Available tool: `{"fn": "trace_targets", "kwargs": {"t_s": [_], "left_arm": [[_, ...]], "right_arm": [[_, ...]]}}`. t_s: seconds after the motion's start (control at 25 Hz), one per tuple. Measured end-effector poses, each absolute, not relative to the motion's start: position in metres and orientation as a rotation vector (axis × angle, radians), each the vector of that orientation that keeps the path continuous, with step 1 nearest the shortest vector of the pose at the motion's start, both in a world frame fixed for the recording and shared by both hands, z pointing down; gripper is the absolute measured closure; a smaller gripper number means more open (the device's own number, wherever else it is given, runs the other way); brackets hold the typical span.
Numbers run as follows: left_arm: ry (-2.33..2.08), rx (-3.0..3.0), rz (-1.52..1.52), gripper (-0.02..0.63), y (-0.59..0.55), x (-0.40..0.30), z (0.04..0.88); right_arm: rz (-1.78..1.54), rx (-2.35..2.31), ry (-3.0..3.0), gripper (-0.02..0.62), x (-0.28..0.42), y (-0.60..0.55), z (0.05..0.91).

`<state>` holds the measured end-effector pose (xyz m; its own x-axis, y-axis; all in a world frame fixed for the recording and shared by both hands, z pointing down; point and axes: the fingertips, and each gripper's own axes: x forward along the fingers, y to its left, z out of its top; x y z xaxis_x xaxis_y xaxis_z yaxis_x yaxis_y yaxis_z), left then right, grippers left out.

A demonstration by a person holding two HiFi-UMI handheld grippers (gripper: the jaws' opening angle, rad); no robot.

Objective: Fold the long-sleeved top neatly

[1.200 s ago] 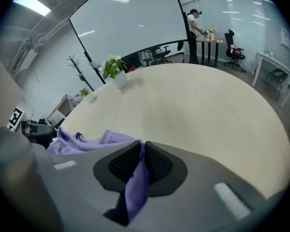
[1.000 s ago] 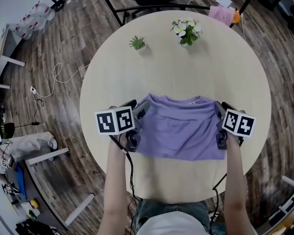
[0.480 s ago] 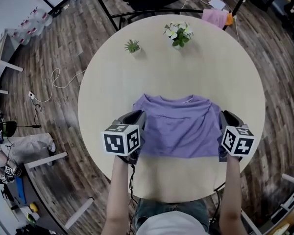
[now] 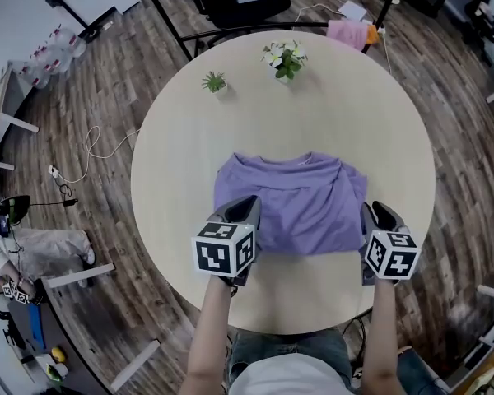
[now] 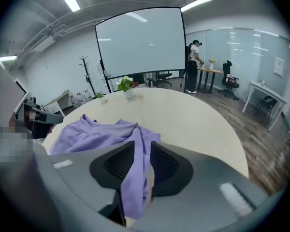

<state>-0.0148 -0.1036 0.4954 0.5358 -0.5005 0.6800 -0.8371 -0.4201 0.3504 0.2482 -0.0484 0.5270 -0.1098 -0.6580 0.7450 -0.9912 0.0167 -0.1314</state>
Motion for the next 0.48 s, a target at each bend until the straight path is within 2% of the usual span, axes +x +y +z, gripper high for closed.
{"fn": "trace_targets", "kwargs": {"t_s": [0.32, 0.48], "left_arm": [[-0.971, 2.208, 0.682, 0.593, -0.1, 0.041, 0.48], [-0.87, 2.262, 0.711, 0.553, -0.104, 0.084, 0.468]], "right_arm": [[0.989, 1.697, -1.807, 0.415, 0.249, 0.0, 0.537], [1.025, 1.707, -1.8, 0.4, 0.252, 0.018, 0.538]]}}
